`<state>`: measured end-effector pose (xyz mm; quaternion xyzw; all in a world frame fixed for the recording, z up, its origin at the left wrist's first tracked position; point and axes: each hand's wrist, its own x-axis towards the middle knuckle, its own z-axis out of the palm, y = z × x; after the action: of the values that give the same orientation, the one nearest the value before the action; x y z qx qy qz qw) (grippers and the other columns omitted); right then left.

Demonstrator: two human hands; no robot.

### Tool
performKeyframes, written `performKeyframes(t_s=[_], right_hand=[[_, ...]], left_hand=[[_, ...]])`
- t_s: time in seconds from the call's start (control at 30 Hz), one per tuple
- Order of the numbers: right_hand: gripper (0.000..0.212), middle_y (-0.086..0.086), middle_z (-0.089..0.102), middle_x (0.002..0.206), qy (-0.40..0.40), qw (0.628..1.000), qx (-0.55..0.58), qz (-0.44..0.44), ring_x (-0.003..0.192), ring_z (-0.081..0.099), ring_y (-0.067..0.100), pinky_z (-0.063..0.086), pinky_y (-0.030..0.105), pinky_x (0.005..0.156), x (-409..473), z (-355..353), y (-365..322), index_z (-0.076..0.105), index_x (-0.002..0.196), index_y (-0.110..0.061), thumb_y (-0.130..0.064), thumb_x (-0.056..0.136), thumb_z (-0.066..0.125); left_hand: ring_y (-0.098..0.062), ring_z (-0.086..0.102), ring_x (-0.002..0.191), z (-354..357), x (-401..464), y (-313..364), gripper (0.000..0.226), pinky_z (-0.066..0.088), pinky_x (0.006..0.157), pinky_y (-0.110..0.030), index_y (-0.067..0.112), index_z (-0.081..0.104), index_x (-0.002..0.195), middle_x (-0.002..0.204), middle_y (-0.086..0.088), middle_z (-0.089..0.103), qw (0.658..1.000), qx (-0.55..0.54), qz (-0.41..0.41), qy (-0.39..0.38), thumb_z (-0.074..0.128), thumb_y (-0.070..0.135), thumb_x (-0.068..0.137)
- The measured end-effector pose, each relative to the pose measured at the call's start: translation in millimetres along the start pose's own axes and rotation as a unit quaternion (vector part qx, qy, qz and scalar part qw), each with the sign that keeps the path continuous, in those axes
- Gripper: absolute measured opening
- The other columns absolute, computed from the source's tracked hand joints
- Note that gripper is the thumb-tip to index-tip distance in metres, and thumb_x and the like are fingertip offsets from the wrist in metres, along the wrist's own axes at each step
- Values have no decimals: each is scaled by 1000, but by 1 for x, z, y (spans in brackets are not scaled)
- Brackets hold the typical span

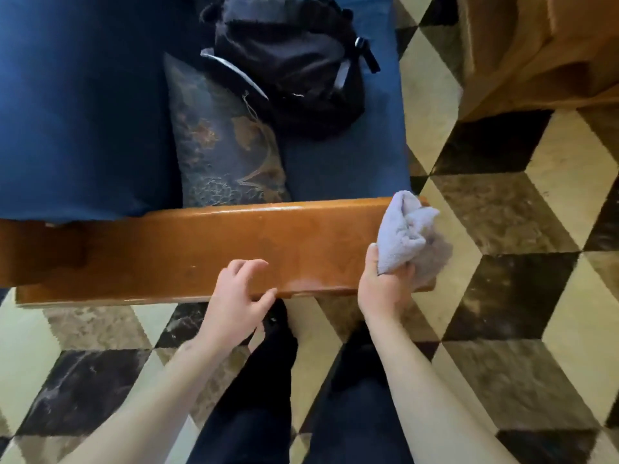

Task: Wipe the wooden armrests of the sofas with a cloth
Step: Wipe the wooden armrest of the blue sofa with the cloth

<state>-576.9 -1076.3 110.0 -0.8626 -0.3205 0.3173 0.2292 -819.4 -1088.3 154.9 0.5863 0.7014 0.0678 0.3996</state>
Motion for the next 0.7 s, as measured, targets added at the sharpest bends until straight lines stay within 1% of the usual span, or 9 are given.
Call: performKeyframes(t_s=[0.07, 0.13, 0.2, 0.27, 0.3, 0.43, 0.53, 0.6, 0.7], right_hand=[[73, 9, 39, 163, 6, 994, -50, -96, 150, 35, 33, 33, 57, 121, 14, -2, 16, 34, 159, -21, -60, 98, 42], [73, 7, 32, 168, -1, 982, -87, -169, 156, 26, 29, 26, 55, 125, 31, -6, 30, 30, 162, -21, -57, 100, 39], [71, 8, 28, 171, 6, 970, -121, -211, 159, 18, 26, 15, 53, 129, 40, -3, 39, 27, 163, -19, -52, 101, 38], [71, 8, 26, 172, 27, 962, -145, -231, 161, 12, 24, 2, 48, 131, 39, 8, 41, 27, 163, -17, -50, 102, 37], [71, 8, 27, 172, 45, 961, -150, -229, 161, 12, 23, 0, 47, 131, 36, 15, 40, 28, 163, -15, -50, 102, 38], [74, 7, 28, 171, 104, 949, -186, -231, 161, 14, 24, 6, 54, 130, 23, 47, 26, 27, 163, -14, -54, 102, 39], [76, 6, 22, 173, 85, 945, -187, -256, 162, 10, 23, 5, 55, 130, 3, 75, 9, 22, 165, -14, -57, 103, 33], [77, 8, 23, 173, 60, 936, -190, -289, 162, 13, 26, 5, 56, 130, -11, 89, 2, 22, 165, -14, -55, 102, 38], [75, 10, 25, 173, 8, 899, -216, -382, 161, 16, 30, 7, 57, 129, -17, 91, 9, 30, 163, -17, -53, 99, 47]], left_hand=[[-17, 37, 133, -9, 20, -11, 75, 41, 111, -44, 36, 44, 144, 144, 5, 44, 994, 99, 47, -21, 82, 48, 81], [-27, 18, 149, -16, 38, -20, 108, 25, 120, -56, 39, 23, 155, 163, 0, 22, 975, 201, 64, -66, 87, 56, 71], [-31, -6, 156, -17, 51, -29, 127, 7, 123, -60, 40, 4, 158, 171, -2, -2, 952, 279, 75, -101, 88, 60, 65], [-34, -14, 157, -16, 58, -36, 134, 1, 122, -62, 39, -1, 158, 172, -5, -10, 936, 324, 88, -109, 90, 61, 62], [-35, -14, 157, -14, 60, -38, 136, 1, 122, -63, 38, 0, 159, 172, -7, -9, 933, 332, 91, -107, 91, 60, 60], [-37, -4, 157, -7, 60, -46, 139, 9, 121, -65, 36, 5, 159, 172, -9, -1, 943, 318, 67, -73, 96, 55, 55], [-34, -1, 157, -1, 57, -51, 140, 13, 121, -62, 35, 5, 158, 171, -8, 2, 949, 311, 33, -45, 97, 52, 55], [-34, 1, 157, 1, 54, -51, 142, 13, 121, -62, 35, 4, 158, 171, -8, 3, 952, 305, 19, -27, 98, 52, 53], [-34, 2, 157, 0, 52, -48, 144, 12, 121, -61, 34, 2, 159, 171, -8, 4, 950, 313, 14, -17, 97, 54, 52]])
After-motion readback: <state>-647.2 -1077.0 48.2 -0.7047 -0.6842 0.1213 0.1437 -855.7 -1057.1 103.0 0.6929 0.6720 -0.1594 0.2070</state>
